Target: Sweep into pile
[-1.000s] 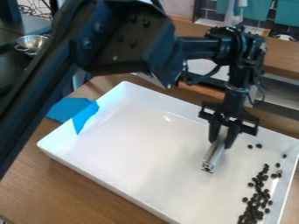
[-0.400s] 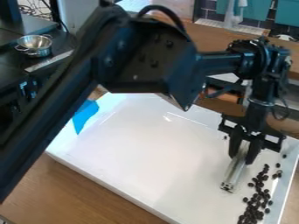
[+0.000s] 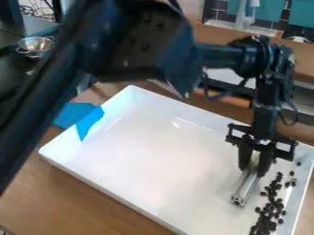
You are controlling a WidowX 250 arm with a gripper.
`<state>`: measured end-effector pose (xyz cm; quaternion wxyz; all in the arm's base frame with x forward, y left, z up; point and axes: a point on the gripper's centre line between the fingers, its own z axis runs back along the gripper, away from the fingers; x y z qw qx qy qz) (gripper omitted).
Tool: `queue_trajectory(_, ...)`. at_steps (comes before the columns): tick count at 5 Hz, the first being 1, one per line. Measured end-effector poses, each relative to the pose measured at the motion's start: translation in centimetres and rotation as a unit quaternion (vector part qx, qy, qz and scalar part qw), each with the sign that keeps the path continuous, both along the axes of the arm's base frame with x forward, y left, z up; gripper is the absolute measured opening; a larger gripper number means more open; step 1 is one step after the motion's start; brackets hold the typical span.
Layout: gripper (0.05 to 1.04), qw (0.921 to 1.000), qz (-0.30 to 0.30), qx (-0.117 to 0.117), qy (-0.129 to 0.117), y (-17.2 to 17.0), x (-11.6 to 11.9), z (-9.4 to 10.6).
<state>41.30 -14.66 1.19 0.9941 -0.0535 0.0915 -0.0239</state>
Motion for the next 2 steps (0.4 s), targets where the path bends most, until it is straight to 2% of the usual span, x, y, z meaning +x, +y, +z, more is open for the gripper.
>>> queue_trajectory(1, 0.354, 0.9989, 0.012, -0.044, -0.013, 3.9, 0.7, 5.1)
queue_trajectory(2, 0.354, 0.9973, 0.048, -0.051, -0.024, 10.4, 1.4, 7.3)
